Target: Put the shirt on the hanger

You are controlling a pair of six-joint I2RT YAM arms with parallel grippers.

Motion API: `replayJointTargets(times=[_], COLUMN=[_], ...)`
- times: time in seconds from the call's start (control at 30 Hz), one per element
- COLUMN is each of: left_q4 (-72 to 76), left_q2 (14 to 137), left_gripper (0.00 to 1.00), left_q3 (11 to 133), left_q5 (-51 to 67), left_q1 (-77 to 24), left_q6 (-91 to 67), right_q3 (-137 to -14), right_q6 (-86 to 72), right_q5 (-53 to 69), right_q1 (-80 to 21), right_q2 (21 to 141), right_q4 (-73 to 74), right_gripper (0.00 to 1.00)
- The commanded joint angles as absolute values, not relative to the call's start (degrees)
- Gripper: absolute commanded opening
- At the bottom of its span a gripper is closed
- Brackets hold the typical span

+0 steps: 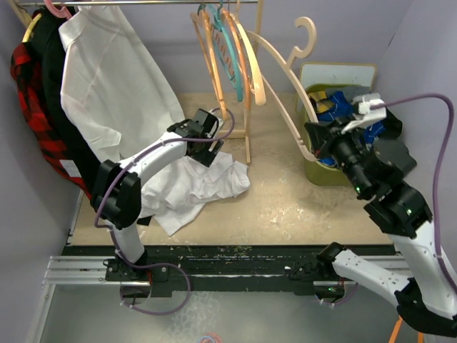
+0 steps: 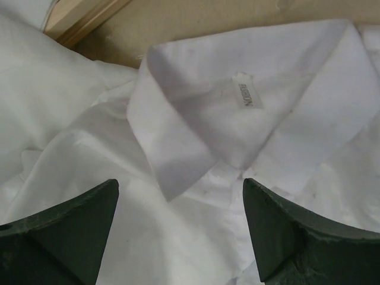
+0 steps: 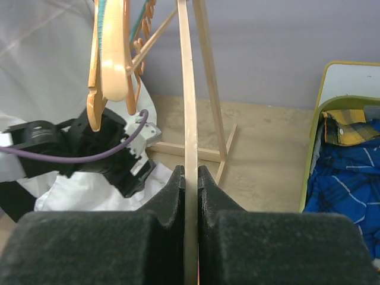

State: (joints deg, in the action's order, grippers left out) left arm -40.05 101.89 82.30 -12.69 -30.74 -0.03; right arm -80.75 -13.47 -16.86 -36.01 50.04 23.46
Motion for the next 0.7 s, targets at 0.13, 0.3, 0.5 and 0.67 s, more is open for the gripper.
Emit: replayJointTargets(times=[0.13, 0.3, 0.5, 0.67], left_q4=[-36.3, -36.8, -36.1, -35.5], left_q2=[109.3, 112.7, 113.1, 110.6], left_gripper=[0.79, 0.71, 0.38, 0.10], left_q3=[87.8, 88.8, 89.1, 88.6], left_q5=[-22.9, -24.5, -27.5, -28.8], left_q1=[-31.0, -32.0, -32.0, -32.1], left_q6=[-4.1, -3.8, -1.5, 0.4], right_q3=[-72.7, -61.0, -51.5, -47.5], right_q6=[-20.2, -29.2, -34.7, -34.0], right_q5=[-15.2, -11.9, -7.4, -2.8], right_q1=[-36.1, -36.1, -36.1, -36.1], right_q2=[38.3, 30.3, 24.0, 23.9], right_q4=[26.5, 29.4, 29.9, 29.9], right_gripper=[0.00, 0.00, 0.00, 0.00])
